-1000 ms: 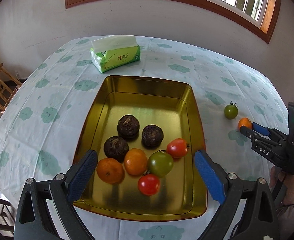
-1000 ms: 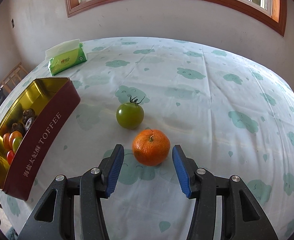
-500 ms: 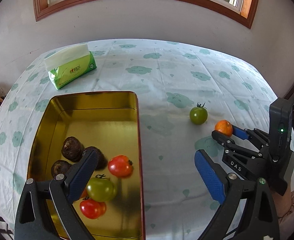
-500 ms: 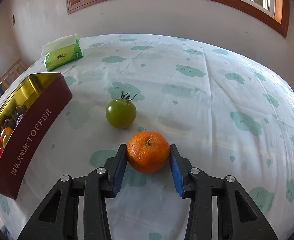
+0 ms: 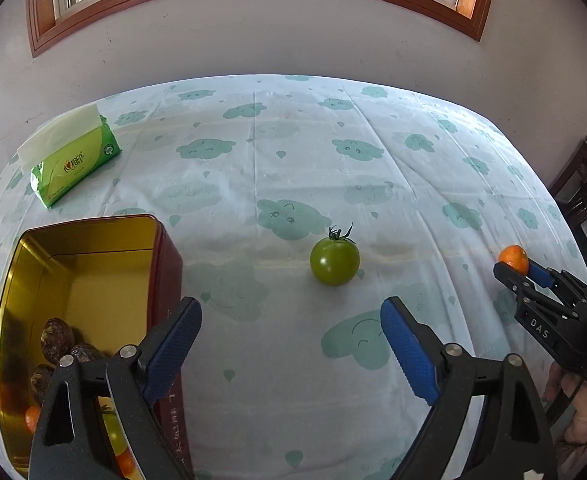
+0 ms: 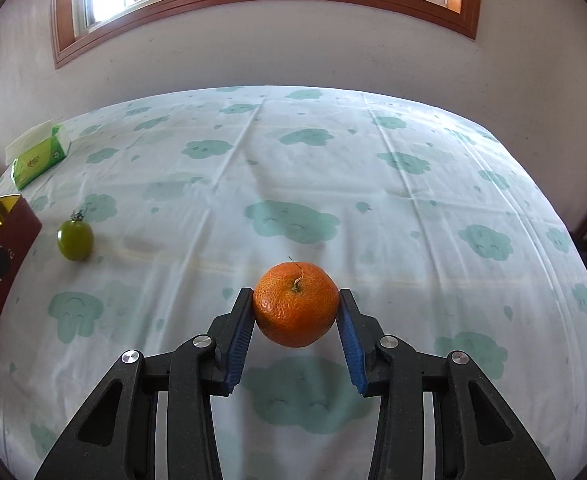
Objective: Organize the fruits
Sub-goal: 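Grasp the green tomato with the left gripper while the right holds the tangerine, then carry the green tomato into the tin and open the left gripper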
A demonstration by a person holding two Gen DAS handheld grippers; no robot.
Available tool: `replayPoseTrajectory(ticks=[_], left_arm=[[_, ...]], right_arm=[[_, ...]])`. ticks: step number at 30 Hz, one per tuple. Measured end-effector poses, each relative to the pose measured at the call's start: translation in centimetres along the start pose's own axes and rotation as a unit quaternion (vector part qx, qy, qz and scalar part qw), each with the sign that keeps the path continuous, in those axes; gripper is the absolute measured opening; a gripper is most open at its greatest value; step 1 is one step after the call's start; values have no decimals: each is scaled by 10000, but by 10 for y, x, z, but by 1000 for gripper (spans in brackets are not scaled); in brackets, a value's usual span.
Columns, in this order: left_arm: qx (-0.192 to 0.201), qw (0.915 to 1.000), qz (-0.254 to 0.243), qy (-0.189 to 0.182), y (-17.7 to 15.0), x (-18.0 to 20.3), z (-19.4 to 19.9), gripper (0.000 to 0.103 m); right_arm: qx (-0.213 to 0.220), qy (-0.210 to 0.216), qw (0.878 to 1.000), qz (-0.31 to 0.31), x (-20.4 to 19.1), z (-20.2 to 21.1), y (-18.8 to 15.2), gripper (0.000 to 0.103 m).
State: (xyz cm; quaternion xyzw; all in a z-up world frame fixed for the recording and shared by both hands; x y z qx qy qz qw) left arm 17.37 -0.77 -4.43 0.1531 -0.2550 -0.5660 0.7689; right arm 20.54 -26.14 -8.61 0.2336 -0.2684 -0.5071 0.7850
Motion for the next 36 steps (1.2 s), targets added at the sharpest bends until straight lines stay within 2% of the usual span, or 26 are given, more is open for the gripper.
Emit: replayPoseTrajectory(ticks=[5, 12, 19, 22, 26, 36], left_arm=[[-178, 9998, 98, -23, 3, 8, -22, 74], [-363, 9992, 121, -104, 7, 17, -45, 52], [-423, 9989, 108, -165, 13, 24, -61, 52], [-488, 9985, 161, -204, 14, 26, -67, 48], [-505, 9983, 141, -256, 13, 27, -66, 33], [-458, 9985, 257, -171, -1, 14, -51, 32]], right_arm=[[-104, -83, 9999, -10, 9, -4, -13, 42], [-93, -41, 9999, -46, 8, -7, -11, 42], [-114, 61, 9998, -171, 11, -12, -13, 43], [-112, 56, 9998, -169, 10, -11, -13, 43], [-109, 59, 9998, -172, 11, -11, -14, 43], [-109, 55, 9998, -169, 11, -10, -14, 43]])
Point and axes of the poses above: each gripper's, at about its wrist camera, not at the fingertips, and z roughly against the way its jaws point, x to its right, y to its top, the point moved 4 cm from there along -z, roughly the way its jaws point, and after that the axes turned 15 degrees about z, right-handed, at the moved point
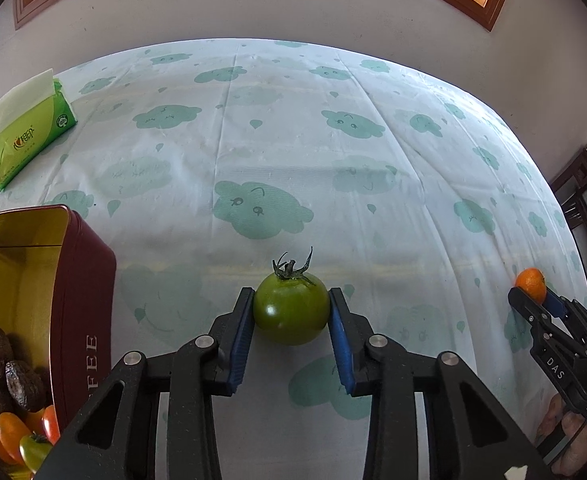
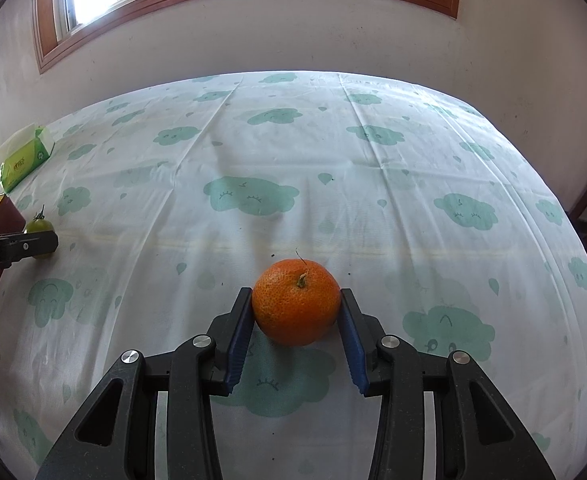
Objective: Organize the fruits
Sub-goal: 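Carry the green tomato into the tin and open the left gripper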
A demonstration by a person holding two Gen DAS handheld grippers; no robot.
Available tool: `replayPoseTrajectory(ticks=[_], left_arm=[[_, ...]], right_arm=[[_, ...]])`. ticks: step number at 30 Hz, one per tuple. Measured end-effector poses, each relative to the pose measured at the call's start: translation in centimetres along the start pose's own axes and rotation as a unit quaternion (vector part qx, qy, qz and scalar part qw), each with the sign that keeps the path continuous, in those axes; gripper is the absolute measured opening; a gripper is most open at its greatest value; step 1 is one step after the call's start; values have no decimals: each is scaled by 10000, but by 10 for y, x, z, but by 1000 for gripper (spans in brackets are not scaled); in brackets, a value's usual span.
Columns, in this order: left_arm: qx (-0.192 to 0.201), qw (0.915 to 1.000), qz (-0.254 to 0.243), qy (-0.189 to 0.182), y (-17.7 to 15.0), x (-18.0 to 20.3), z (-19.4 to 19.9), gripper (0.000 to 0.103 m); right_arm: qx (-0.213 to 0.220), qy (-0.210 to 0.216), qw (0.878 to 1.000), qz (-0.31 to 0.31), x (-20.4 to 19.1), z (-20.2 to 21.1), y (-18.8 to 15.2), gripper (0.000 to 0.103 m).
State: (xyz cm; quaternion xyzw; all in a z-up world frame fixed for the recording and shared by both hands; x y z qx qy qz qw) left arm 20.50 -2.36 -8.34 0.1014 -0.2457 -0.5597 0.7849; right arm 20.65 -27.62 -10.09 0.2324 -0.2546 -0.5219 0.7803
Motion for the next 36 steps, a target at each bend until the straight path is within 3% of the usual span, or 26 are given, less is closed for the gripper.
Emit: replayPoseTrajectory(ticks=[19, 27, 36], left_arm=[[101, 9998, -149, -125, -42, -12, 66, 32], [258, 9993, -118, -225, -42, -23, 101, 32], [477, 9988, 124, -10, -30, -58, 124, 32]], right_arm=[[-5, -20, 10000, 14, 1, 0, -1, 43], [-5, -23, 10000, 16, 1, 0, -1, 43], [-6, -24, 10000, 17, 1, 0, -1, 43]])
Point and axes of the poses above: each gripper's, at about its wrist camera, not at the fingertips, and z roughly against the way its jaws point, x to its right, y to its top, the point moved 4 cm from there along -z, roughly the way its jaws point, and after that the axes turned 15 degrees about z, right-handed, at the moved point
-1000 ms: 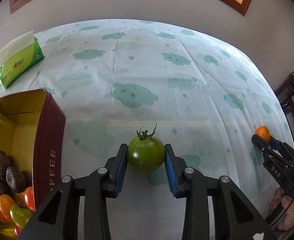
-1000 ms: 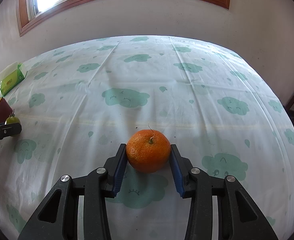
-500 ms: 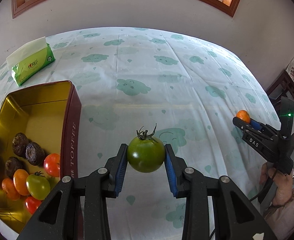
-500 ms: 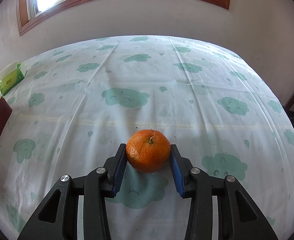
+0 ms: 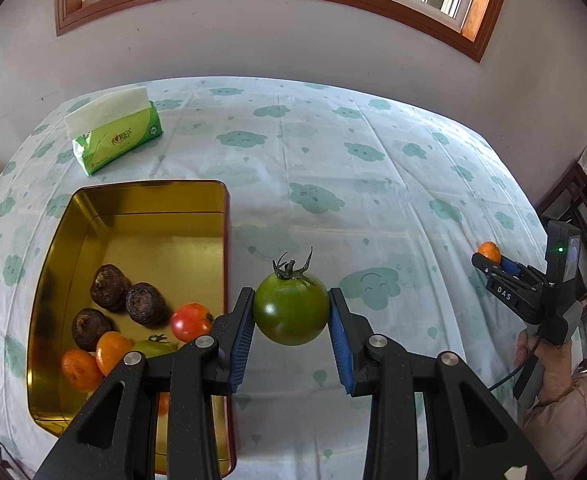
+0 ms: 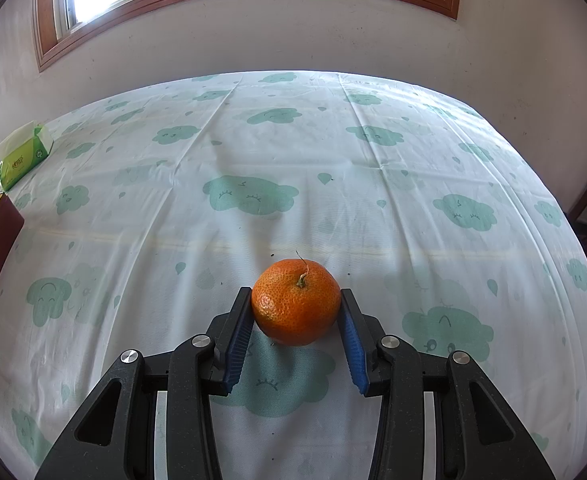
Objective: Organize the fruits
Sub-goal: 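Carry the green tomato into the tin and open the left gripper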
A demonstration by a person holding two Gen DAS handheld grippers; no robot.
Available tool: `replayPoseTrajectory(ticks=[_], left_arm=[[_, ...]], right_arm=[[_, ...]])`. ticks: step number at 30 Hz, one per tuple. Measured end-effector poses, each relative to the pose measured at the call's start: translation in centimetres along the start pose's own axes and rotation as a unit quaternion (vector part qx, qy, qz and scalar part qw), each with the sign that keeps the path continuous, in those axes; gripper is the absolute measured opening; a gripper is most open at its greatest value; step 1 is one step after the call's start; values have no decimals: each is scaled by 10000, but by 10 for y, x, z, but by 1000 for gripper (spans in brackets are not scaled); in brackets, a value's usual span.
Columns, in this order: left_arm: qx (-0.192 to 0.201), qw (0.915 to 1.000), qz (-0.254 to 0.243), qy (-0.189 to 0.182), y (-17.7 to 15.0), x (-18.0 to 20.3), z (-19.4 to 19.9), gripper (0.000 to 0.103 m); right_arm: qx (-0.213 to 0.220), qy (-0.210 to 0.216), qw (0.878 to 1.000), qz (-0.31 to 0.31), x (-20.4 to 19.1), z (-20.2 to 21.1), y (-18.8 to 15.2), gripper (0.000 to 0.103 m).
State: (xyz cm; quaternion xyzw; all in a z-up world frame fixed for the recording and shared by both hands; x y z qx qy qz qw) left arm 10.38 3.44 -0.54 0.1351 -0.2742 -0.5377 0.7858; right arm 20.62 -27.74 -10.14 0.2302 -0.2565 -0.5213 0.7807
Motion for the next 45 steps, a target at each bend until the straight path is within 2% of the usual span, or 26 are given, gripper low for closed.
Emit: replayPoseTrajectory(ticks=[11, 19, 22, 32, 39, 45], left_arm=[[28, 9984, 388, 405, 6, -70, 15, 32], [56, 9943, 926, 528, 20, -125, 33, 32], [29, 9935, 979, 583, 20, -138, 37, 32], [-413, 9952, 642, 617, -14, -143, 31, 32], [-739, 9937, 594, 602, -34, -142, 14, 32], [-789, 9928, 653, 628, -36, -146, 9, 32]], right_arm=[[-1, 0, 10000, 0, 0, 0, 0, 43], [-2, 1, 10000, 0, 0, 0, 0, 43], [-3, 0, 10000, 1, 1, 0, 0, 43], [-4, -3, 10000, 3, 1, 0, 0, 43], [-4, -3, 10000, 2, 0, 0, 0, 43], [-6, -3, 10000, 3, 0, 0, 0, 43]])
Point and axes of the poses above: each gripper's, at about its wrist camera, not at the fingertips, and z roughly against the way its jaws point, x to its right, y to its top, the point moved 4 cm from there along -z, roughly the way its jaws point, and after that the axes turned 15 degrees about z, right-handed, at the moved point
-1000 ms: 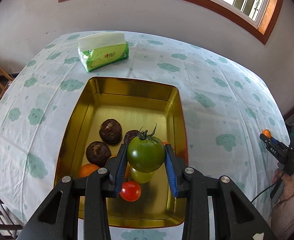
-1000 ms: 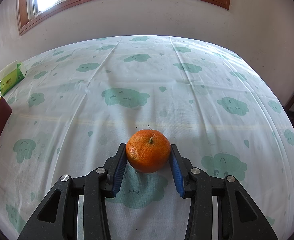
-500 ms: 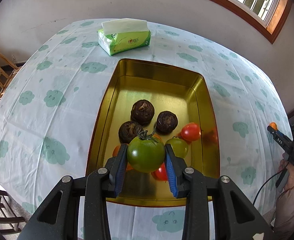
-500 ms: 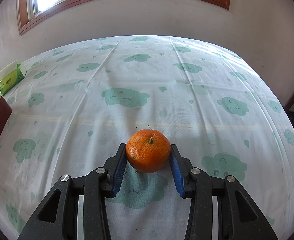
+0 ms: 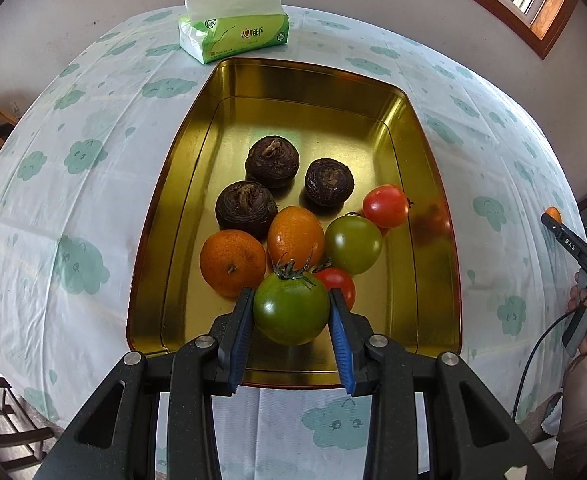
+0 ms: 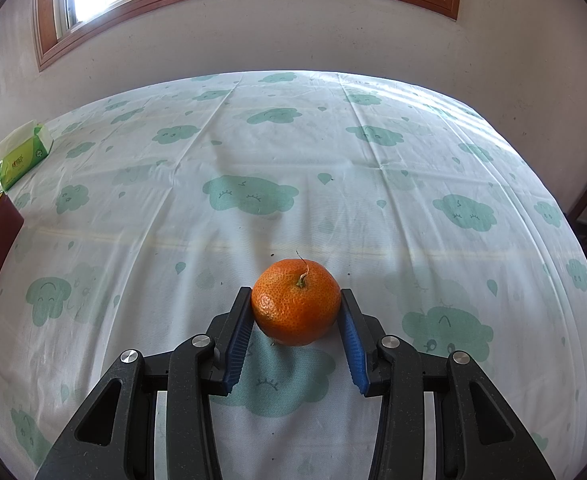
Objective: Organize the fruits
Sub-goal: 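Carry the green tomato into the tin and open the left gripper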
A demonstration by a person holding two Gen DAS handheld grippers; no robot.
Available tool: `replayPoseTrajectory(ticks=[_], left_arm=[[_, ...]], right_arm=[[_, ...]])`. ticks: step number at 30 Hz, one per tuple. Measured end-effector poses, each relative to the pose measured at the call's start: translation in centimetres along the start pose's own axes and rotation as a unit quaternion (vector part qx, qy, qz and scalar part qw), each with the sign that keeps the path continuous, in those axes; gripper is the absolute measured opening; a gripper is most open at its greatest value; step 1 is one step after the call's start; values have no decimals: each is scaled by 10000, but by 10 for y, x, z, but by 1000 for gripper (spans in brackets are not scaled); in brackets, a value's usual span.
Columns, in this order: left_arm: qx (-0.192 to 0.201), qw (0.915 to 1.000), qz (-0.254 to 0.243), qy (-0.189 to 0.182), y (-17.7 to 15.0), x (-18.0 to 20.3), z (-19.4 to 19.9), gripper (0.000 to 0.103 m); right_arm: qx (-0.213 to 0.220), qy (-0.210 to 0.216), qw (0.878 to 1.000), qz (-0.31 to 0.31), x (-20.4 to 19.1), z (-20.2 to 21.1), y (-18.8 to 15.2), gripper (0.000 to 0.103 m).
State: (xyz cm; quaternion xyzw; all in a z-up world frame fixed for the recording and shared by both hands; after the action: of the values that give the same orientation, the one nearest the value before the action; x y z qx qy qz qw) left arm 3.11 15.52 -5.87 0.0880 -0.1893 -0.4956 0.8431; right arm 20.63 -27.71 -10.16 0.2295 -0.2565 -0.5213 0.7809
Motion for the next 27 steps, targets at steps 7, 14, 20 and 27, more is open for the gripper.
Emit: replayPoseTrajectory(ticks=[7, 14, 20, 27], left_arm=[[6, 10000, 51, -11, 1, -3, 0, 33], [17, 10000, 70, -57, -1, -5, 1, 33], [37, 9999, 81, -80, -1, -5, 2, 33], [54, 9999, 100, -104, -1, -5, 2, 33]], right_arm=[[-1, 1, 10000, -1, 0, 0, 0, 43], [-1, 2, 10000, -2, 1, 0, 0, 43], [-1, -2, 10000, 0, 0, 0, 0, 43], [-2, -2, 10000, 1, 0, 0, 0, 43]])
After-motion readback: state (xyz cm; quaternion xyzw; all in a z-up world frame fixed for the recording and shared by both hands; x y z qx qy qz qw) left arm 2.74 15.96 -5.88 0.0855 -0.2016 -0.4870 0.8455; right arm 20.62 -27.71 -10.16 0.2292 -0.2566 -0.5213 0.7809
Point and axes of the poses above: each gripper's, at about its wrist camera, not at the fingertips, and z roughly against the way its jaws point, x to its right, y to its top, the point moved 4 cm from there along -z, roughly the way its jaws point, and after that the axes turned 15 degrees about z, right-handed, at the moved point
